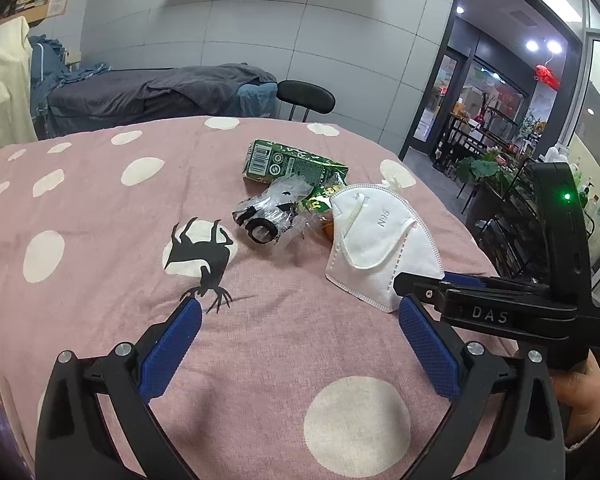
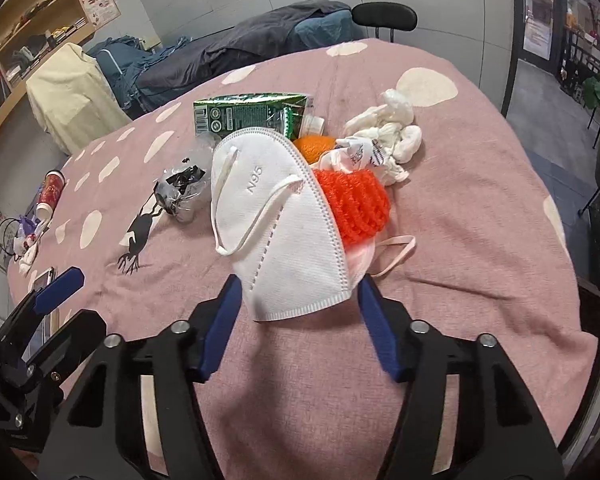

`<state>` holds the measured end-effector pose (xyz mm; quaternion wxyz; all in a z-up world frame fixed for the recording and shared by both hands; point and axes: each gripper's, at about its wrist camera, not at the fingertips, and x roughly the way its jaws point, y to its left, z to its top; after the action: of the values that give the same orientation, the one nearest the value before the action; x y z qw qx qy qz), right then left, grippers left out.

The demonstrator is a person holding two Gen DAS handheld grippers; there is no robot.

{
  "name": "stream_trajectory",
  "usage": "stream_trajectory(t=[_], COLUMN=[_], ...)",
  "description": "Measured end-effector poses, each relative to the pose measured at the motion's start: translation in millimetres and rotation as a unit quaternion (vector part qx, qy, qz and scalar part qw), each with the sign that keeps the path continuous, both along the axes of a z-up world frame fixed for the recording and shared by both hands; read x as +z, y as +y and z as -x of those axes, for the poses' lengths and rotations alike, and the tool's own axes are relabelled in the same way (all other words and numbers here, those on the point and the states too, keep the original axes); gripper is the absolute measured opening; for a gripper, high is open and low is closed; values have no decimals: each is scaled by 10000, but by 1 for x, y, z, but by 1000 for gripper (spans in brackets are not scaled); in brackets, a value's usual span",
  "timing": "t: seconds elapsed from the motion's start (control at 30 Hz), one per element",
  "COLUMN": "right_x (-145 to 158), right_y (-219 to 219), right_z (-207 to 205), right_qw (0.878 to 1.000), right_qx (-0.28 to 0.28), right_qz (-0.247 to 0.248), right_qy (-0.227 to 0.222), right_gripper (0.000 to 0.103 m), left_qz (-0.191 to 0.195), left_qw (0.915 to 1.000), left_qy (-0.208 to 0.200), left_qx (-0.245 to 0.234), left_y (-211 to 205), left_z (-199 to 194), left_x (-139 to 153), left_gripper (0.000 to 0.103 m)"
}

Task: Collect trash
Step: 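Grasp the white face mask with the right tool while the left tool grasps the orange net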

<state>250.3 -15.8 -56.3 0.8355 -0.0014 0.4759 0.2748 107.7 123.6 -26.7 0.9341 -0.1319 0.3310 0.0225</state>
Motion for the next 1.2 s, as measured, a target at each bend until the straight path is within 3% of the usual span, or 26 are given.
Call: stream_trajectory(t=[0.03,0.07,0.27,0.43,0.7,0.9,1.07,1.2], right_x=[-2,-3,6,27,60,79,100,113], right_y=[1,1,-4,-6,-31,-59,-88,-106], right_z=[-1,-2,10,41,66,70,76,77], right_qw=[10000,9999,9991,9980,9942,9917,9870,9833], right_qx=[14,27,195,442,323,40,-306,-568], right_qz=[-54,-126,-373,-262,-268,-282,-326,-344], right_qy=[56,90,86,-376,-986,-1254,-1541,-1696], right_gripper=[35,27,9,6,4,4,4,4], left_qz=[0,6,-4,-68,78,402,689,610], left_qw=[10000,10000,10000,9999,9995,9982,9952,9922], left_qy=[9,15,61,126,275,56,36,227], left_qx=[3,3,-39,-21,-114,-438,-697,-1059], left_y=[1,2,10,20,30,19,7,-20], left_z=[-1,-2,-12,-26,-52,-53,-59,-74], left_x=[-1,-1,-2,-3,-4,5,6,2], left_gripper=[97,97,97,97,92,90,83,75])
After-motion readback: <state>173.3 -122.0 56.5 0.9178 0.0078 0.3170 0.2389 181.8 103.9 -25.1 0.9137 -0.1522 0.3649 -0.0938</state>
